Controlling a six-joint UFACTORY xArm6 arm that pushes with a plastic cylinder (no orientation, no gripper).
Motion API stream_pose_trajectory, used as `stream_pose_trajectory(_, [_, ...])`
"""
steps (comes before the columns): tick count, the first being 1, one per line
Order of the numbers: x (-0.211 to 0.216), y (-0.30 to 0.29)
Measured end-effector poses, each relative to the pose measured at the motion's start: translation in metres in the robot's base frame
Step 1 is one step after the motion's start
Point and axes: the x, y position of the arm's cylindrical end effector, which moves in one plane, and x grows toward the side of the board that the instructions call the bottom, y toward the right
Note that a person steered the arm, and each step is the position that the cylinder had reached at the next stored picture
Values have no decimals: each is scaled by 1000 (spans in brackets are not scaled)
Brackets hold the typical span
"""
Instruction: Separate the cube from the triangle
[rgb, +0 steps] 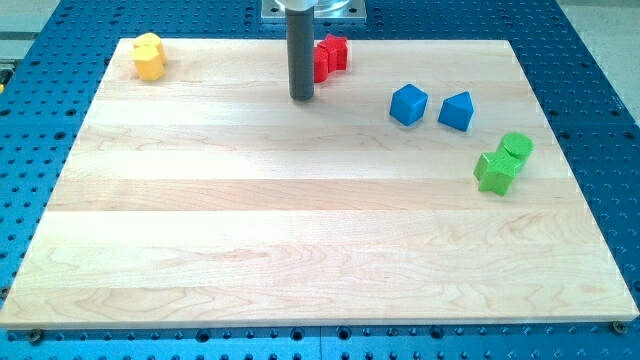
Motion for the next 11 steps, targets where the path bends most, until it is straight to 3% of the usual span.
stream_pose_trajectory(5, [13,-6])
stream_pose_trajectory(7, [60,50])
stream_pose_trajectory(9, [26,151])
stream_pose_trajectory(10, [-27,173])
stream_pose_trajectory(11, [-43,183])
